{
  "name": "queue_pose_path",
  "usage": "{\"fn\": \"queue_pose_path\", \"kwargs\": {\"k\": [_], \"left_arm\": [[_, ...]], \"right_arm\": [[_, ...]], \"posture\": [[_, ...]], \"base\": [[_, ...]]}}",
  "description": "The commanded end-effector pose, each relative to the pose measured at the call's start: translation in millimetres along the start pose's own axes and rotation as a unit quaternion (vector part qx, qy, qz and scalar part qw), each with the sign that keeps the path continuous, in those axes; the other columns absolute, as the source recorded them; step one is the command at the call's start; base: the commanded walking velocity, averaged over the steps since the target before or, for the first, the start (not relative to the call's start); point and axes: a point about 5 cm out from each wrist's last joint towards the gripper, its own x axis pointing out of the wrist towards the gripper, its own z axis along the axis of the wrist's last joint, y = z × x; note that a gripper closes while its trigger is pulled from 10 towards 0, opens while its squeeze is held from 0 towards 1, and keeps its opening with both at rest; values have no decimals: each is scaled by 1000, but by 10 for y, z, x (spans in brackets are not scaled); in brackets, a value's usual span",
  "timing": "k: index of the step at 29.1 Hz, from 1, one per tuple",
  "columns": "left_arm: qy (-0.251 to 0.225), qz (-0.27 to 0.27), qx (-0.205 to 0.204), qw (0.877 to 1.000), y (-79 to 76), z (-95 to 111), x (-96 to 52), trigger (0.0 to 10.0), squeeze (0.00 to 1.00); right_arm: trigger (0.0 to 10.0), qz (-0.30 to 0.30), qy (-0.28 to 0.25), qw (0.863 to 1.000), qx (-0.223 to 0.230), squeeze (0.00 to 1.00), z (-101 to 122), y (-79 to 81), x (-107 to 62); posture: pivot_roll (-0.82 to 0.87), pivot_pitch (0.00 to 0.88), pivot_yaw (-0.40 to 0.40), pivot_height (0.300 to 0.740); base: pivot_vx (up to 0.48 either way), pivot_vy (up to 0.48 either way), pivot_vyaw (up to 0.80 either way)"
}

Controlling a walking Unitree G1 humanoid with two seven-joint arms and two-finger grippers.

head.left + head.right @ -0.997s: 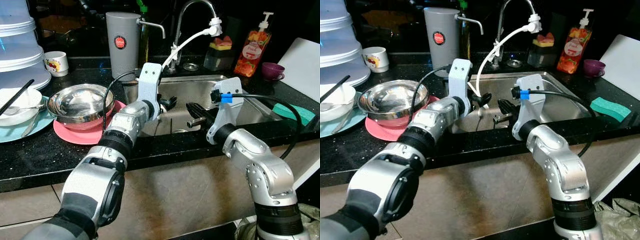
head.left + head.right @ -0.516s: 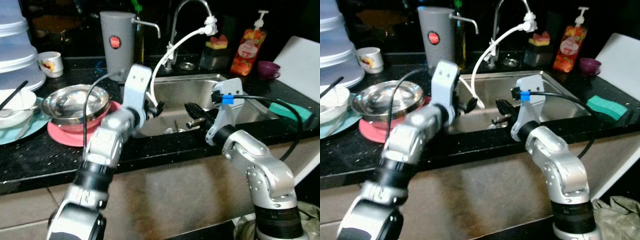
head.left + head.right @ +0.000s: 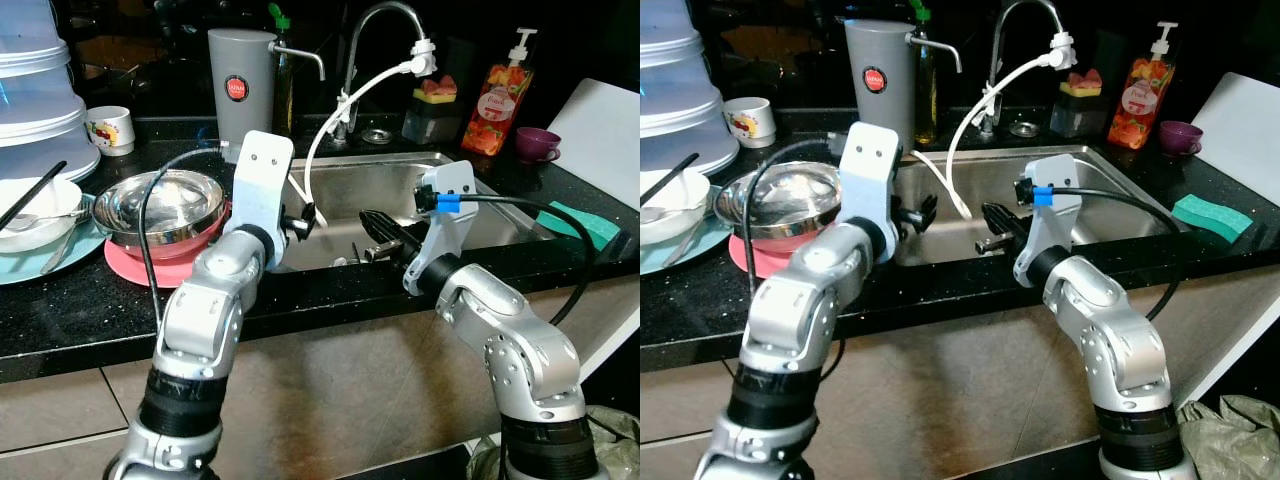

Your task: Kitchen organization

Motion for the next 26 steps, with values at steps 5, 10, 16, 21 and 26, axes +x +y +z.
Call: {"fn": "queue_pose_path", "kwargs": {"k": [5, 10, 16, 21, 26], "left_arm": [[-17, 40, 55, 998, 236, 96, 40, 10000, 0], [-43, 59, 98, 992, 387, 190, 74, 10000, 0], [-74, 64, 141, 985, 490, 271, 74, 10000, 0], [-91, 81, 160, 980, 677, 373, 89, 10000, 0], [-115, 92, 174, 974, 801, 509, 83, 10000, 0]], "right_arm": [[10000, 6, 5, 1000, -1, 0, -23, 17, -11], [10000, 3, 0, 1000, -3, 0, -15, 10, -8], [10000, 0, -3, 1000, -4, 0, -6, 1, -14], [10000, 35, -5, 999, -4, 0, 6, 78, -27], [10000, 88, 4, 996, -3, 0, -38, 210, -52]], "posture": [[63, 183, -60, 740], [61, 181, -59, 740], [60, 181, -59, 740], [59, 179, -59, 740], [61, 170, -60, 740]], "base": [[0, 0, 0], [0, 0, 0], [0, 0, 0], [0, 0, 0], [0, 0, 0]]}}
